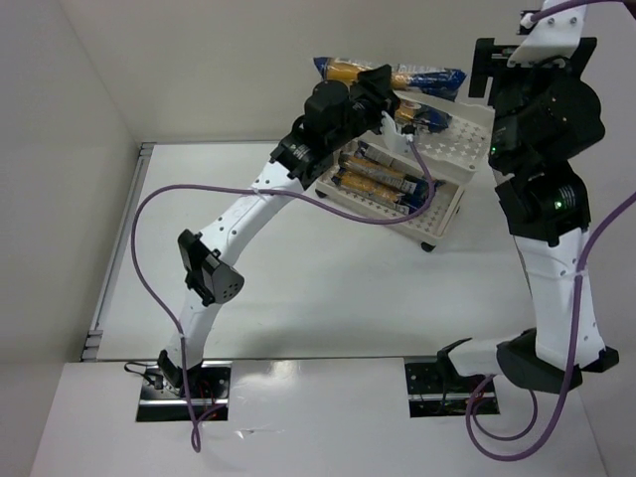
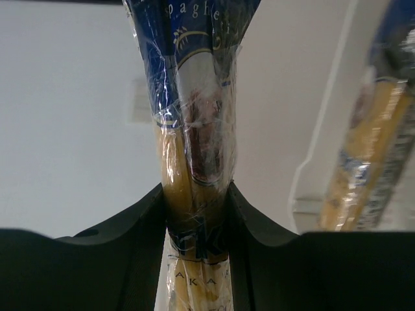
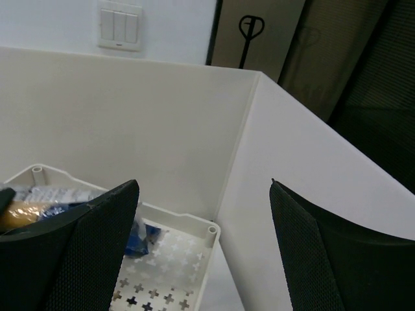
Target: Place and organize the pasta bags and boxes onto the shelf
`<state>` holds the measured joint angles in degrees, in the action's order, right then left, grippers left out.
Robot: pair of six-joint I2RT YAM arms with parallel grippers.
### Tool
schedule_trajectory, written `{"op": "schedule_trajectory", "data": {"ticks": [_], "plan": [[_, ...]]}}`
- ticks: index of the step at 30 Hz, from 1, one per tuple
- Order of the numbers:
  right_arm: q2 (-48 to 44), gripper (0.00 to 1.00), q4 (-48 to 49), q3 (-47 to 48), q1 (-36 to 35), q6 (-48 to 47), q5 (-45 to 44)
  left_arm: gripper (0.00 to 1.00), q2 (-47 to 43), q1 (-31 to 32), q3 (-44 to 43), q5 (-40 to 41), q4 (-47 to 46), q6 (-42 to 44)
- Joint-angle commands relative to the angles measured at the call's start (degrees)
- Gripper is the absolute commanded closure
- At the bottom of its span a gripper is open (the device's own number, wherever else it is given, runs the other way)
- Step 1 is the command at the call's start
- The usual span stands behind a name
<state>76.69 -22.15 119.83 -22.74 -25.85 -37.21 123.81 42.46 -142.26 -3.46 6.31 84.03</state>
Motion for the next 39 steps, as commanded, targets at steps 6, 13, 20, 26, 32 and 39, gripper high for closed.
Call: {"op": "schedule_trajectory", "data": {"ticks": [6, 13, 20, 26, 32, 39], "plan": [[-5.49, 0.14, 4.40, -6.01, 2.00, 0.01, -0.67, 0.98, -4.45, 0.79, 0.83, -7.17, -4.82, -2.11], [-5.49, 0.14, 4.40, -6.54, 2.00, 0.53, -0.67, 0.59, -4.45, 0.79, 1.37, -7.17, 2.29, -5.98], [-5.49, 0.14, 3.34, -6.54, 2.53, 1.06, 0.39, 0.22, -6.47, 0.79, 6.90, -5.94, -1.12, -9.23], [-5.49, 0.14, 2.21, -6.54, 2.53, 1.59, 0.91, 0.19, -5.95, 0.79, 5.85, -4.01, -4.02, -11.60], [-5.49, 0.14, 2.20, -7.15, 2.53, 1.59, 1.53, 0.11, -9.45, 0.79, 9.35, -2.69, -11.04, -13.36], [-7.33, 0.02, -3.85, -10.84, 2.53, 1.59, 12.32, 0.01, -23.32, -2.46, 21.12, 6.00, -21.76, -17.13]]}}
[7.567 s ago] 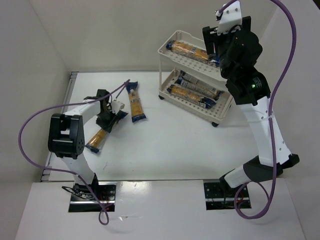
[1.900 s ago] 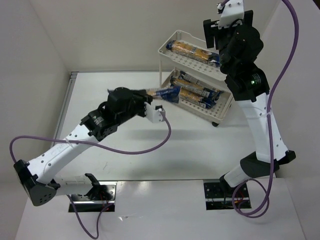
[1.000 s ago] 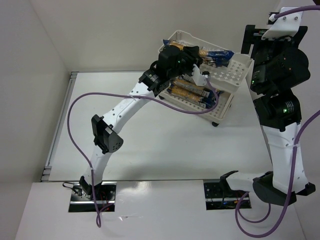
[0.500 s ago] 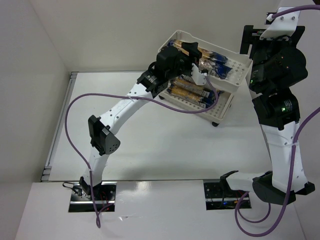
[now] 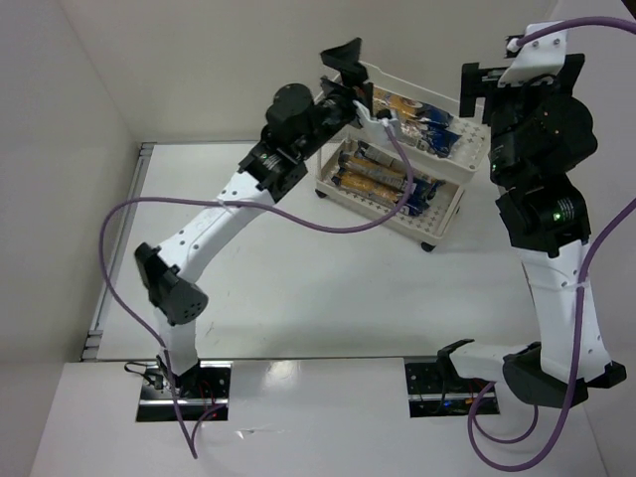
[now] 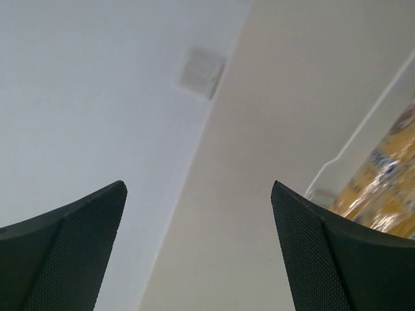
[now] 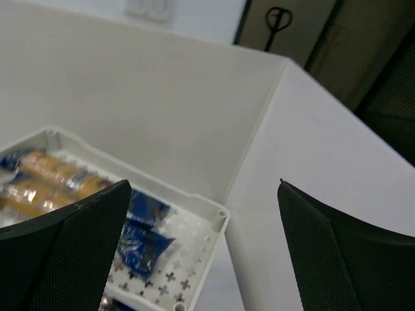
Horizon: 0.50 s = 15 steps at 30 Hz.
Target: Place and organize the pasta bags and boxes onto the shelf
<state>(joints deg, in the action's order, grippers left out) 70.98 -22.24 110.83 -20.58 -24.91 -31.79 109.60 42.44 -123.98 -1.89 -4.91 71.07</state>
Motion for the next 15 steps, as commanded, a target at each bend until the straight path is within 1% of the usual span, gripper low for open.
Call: {"op": "schedule_trajectory", "data": {"ticks": [1, 2, 3, 4, 5, 6, 7, 8, 9, 10, 11, 12, 13, 14, 15], "plan": [[-1.63, 0.01, -6.13, -2.80, 0.36, 0.65, 9.01, 0.01, -14.54, -3.66, 9.22, 6.96, -10.56, -6.53], [-2.42, 0.01, -7.19, -5.07, 0.36, 0.65, 10.85, 0.01, -17.55, -6.72, 13.55, 8.21, -11.34, -7.77], [-3.30, 0.01, -8.07, -6.31, 0.36, 1.34, 13.92, 0.01, -20.80, -8.32, 18.29, 9.35, -11.35, -8.92], [-3.83, 0.01, -8.60, -9.37, 0.36, 1.87, 15.08, 0.01, -27.44, -10.25, 23.30, 11.54, -12.22, -9.97], [-4.35, 0.01, -9.13, -11.31, 0.36, 1.88, 15.87, 0.01, -30.82, -12.09, 28.31, 12.52, -12.23, -12.25], [-5.93, 0.01, -9.14, -13.42, 0.36, 1.88, 18.67, 0.01, -34.24, -15.59, 37.76, 13.31, -12.23, -13.83], [-6.72, 0.01, -10.01, -15.79, 0.36, 1.27, 20.78, 0.01, -40.37, -17.28, 42.03, 14.27, -11.54, -15.77], [-7.69, 0.01, -11.76, -20.51, 0.36, 0.74, 23.15, 0.01, -43.30, -19.13, 45.46, 16.11, -10.48, -21.18], [-8.48, 0.01, -12.99, -22.65, 0.36, 0.74, 25.53, 0.01, -45.86, -20.80, 48.11, 16.13, -8.47, -24.80], [-9.19, 0.01, -14.48, -24.41, -0.16, 0.74, 29.99, 0.01, -50.49, -24.64, 52.22, 16.74, -3.41, -28.58], [-9.19, 0.01, -16.24, -27.13, -0.16, 0.74, 32.03, 0.01, -52.71, -26.68, 54.44, 16.74, -1.35, -32.62], [-9.19, 0.01, -19.48, -28.28, -0.16, 1.26, 33.62, 0.01, -54.91, -28.70, 56.55, 16.22, 2.41, -39.01], [-9.19, 0.01, -20.47, -30.47, -0.16, 1.87, 34.51, 0.01, -59.02, -32.47, 58.83, 16.22, 3.75, -41.86], [-10.50, 0.01, -20.48, -31.36, -0.16, 3.62, 34.52, 0.01, -60.98, -34.33, 63.21, 16.22, 4.98, -44.76], [-11.38, 0.01, -21.08, -32.07, -0.16, 3.64, 34.52, 0.01, -62.91, -36.26, 65.16, 14.65, 7.95, -50.53]]}}
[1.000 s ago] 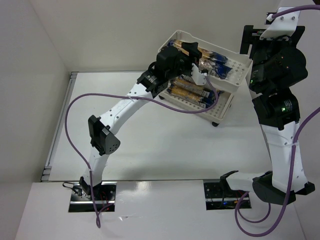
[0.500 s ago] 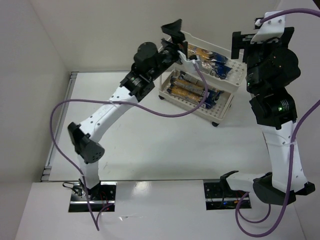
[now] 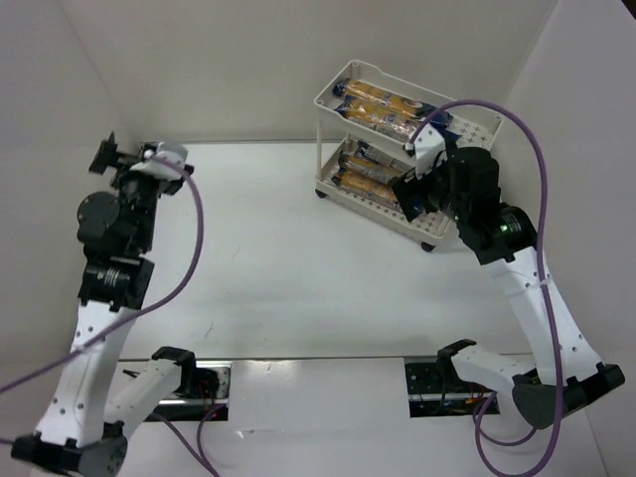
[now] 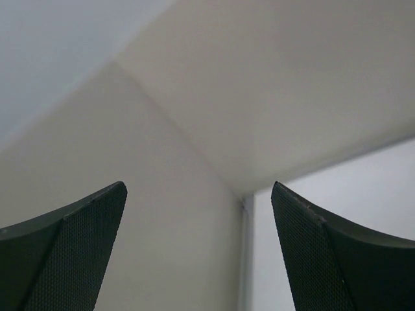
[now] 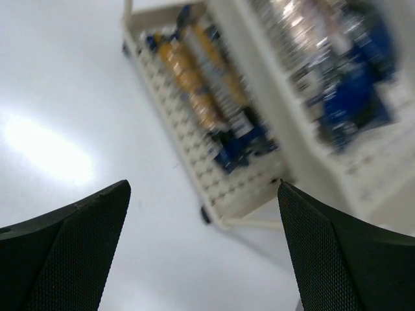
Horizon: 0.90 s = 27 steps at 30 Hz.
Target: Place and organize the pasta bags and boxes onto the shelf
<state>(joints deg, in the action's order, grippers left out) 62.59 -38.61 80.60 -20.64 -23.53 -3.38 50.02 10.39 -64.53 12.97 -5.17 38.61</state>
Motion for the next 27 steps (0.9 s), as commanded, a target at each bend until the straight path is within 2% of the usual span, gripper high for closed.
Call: {"op": "schedule_trajectory", "data": {"ticks": [1, 4, 9, 14, 19, 27], "plan": [[-3.95, 0.01, -5.50, -2.37, -0.10, 2.78, 6.10, 0.01, -6.74, -7.72, 7.39, -1.18, 9.64, -20.83], [-7.82, 0.01, -7.00, -2.37, 1.56, 4.36, 4.00, 0.01, -12.73, -12.31, 13.19, -5.48, 12.20, -29.25], [-20.97, 0.01, -3.67, -8.78, 2.80, 10.25, -10.47, 0.01, -17.49, -20.92, 18.82, -13.40, 12.20, -38.95], [-27.51, 0.01, -5.42, -13.00, 5.96, 10.96, -17.17, 0.01, -20.40, -27.08, 22.51, -23.67, 13.34, -48.87], [-37.08, 0.01, -2.43, -24.76, 5.97, 9.64, -31.23, 0.01, -23.12, -29.47, 26.47, -24.40, 15.44, -53.73], [-50.27, 0.01, -3.49, -35.14, 11.59, 8.42, -33.53, 0.01, -23.74, -30.08, 27.71, -22.64, 16.68, -54.87]]}}
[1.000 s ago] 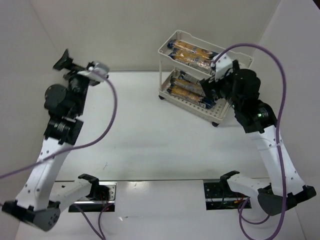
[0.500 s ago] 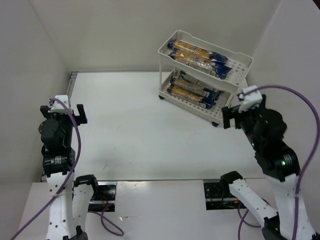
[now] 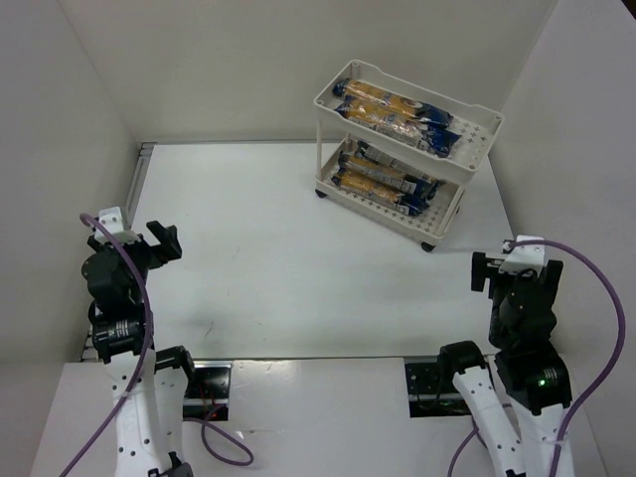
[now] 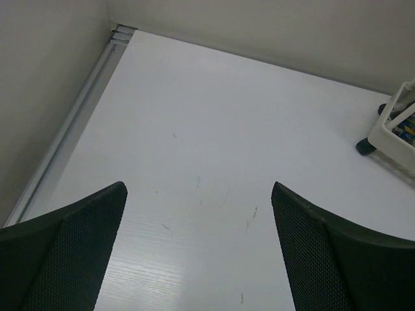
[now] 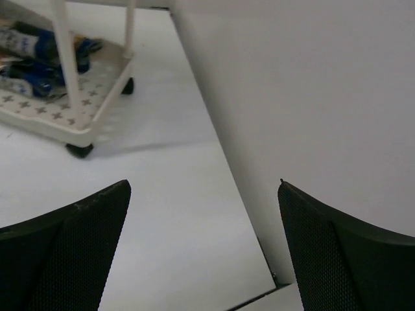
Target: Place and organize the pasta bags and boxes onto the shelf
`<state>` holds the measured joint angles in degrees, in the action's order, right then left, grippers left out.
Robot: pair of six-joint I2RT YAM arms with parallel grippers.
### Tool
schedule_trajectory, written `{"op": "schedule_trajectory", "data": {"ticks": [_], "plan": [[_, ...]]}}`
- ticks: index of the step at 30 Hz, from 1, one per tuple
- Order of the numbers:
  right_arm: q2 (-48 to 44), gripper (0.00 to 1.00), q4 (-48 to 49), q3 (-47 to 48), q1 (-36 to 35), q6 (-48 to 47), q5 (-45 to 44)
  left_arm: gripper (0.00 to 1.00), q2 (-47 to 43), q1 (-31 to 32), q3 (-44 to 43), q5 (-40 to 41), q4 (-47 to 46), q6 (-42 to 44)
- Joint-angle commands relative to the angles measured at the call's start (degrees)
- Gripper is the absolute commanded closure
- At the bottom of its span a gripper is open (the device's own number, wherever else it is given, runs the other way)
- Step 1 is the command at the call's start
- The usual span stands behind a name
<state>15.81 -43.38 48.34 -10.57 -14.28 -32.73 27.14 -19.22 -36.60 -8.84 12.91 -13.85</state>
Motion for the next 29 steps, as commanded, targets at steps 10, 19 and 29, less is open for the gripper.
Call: {"op": "schedule_trajectory", "data": {"ticks": [10, 19, 29], "plan": [[-15.37, 0.01, -4.43, -15.11, 6.69, -0.75, -10.77, 0.01, 0.19, -0.46, 0.30, -1.35, -0.87, -1.89], [-15.37, 0.01, -0.58, -28.63, 16.97, -5.84, -14.91, 0.01, 0.20, -0.46, 0.30, -1.35, -0.87, -1.89], [-15.37, 0.01, -3.12, -27.95, 19.71, -3.47, -9.37, 0.01, 0.20, -0.46, 0.83, -1.35, -0.87, -1.89]]}}
